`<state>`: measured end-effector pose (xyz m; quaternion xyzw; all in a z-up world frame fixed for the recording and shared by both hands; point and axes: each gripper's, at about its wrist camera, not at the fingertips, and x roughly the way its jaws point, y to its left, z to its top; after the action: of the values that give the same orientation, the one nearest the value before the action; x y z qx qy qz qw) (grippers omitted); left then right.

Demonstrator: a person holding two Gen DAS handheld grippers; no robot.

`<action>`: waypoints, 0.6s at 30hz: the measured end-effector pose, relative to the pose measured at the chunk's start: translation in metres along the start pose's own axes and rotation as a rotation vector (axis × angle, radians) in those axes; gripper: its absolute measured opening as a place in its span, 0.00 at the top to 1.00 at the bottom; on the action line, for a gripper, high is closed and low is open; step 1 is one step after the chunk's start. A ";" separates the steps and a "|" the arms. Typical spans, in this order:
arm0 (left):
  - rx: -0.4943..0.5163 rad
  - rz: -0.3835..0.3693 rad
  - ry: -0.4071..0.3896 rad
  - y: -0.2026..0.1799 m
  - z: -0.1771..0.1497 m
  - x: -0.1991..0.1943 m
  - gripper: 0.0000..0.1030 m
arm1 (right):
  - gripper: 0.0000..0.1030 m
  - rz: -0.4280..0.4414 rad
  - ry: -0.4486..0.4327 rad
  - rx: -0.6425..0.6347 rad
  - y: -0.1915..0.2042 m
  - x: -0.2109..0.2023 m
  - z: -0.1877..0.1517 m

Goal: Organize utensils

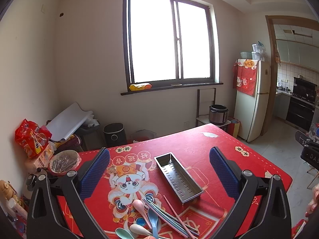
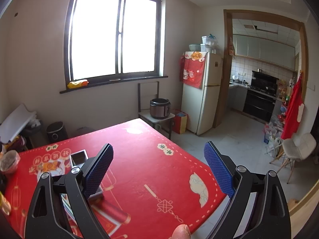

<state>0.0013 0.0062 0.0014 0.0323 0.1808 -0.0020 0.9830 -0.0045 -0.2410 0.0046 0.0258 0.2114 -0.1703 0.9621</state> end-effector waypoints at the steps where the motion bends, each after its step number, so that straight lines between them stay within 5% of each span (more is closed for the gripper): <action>1: -0.001 0.000 0.001 0.002 0.000 0.000 0.05 | 0.13 0.000 0.002 -0.001 0.001 0.001 0.000; 18: -0.003 0.023 0.016 0.002 -0.003 0.007 0.05 | 0.13 0.005 -0.001 -0.013 0.004 0.005 0.001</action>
<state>0.0070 0.0086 -0.0034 0.0330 0.1885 0.0100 0.9815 0.0012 -0.2388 0.0037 0.0202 0.2120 -0.1665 0.9628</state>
